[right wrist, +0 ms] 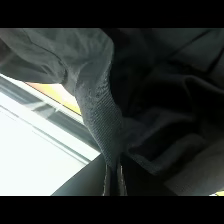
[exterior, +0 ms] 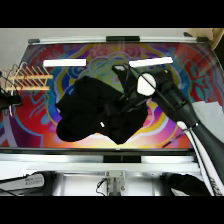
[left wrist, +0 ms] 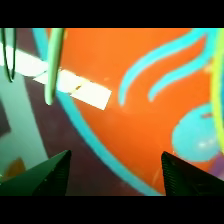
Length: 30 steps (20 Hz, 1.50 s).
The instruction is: Fold the shirts.
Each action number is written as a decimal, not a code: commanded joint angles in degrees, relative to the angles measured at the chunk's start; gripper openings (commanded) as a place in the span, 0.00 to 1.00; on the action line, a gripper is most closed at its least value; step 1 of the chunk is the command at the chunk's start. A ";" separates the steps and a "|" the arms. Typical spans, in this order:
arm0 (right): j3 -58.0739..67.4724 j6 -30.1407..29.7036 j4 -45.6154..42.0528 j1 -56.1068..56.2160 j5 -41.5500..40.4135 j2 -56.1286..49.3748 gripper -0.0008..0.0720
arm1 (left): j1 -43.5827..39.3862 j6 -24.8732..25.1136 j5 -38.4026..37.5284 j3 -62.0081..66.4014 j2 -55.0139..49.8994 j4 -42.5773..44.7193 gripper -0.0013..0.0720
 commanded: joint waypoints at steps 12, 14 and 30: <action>-0.02 0.02 -1.46 0.07 0.66 -2.36 0.11 | 8.94 13.79 10.38 3.02 -10.01 0.68 0.93; -0.02 0.02 -1.64 0.07 0.61 -2.36 0.11 | 10.62 18.25 9.53 3.02 -10.34 -3.26 0.90; -0.02 0.96 -1.44 0.07 0.42 -2.36 0.11 | 12.48 20.70 11.63 2.97 -15.17 -5.97 0.69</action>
